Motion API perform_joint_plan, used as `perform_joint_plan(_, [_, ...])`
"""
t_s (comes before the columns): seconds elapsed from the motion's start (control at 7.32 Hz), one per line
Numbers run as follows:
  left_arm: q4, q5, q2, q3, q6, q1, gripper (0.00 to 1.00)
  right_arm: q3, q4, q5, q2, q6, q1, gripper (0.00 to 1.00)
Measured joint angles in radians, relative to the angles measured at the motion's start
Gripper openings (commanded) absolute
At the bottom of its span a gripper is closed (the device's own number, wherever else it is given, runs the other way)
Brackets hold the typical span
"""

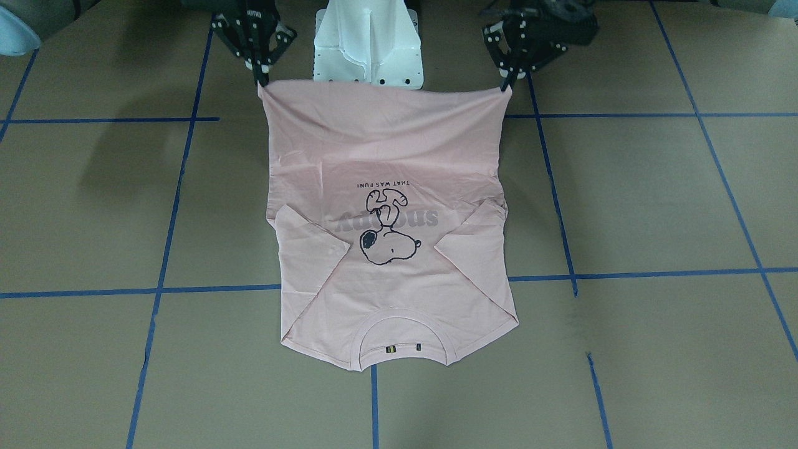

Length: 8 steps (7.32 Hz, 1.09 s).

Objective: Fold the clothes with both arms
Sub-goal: 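Lift the hem with both grippers and fold it onto the collar, then release the hem and move the left gripper to the folded shirt's side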

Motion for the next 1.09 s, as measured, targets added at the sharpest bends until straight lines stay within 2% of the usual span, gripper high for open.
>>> perform_joint_plan(0.55, [-0.267, 0.007, -0.063, 0.349, 0.051, -0.068, 0.00, -0.403, 0.224, 0.006, 0.146, -0.073, 0.104, 0.00])
perform_joint_plan(0.82, [-0.397, 0.009, -0.105, 0.530, 0.056, -0.071, 0.00, -0.611, 0.378, 0.005, 0.195, -0.094, 0.123, 0.00])
perform_joint_plan(1.09, [-0.533, 0.020, -0.127, 0.692, 0.057, -0.059, 0.00, -0.718, 0.450, 0.004, 0.211, -0.111, 0.132, 0.00])
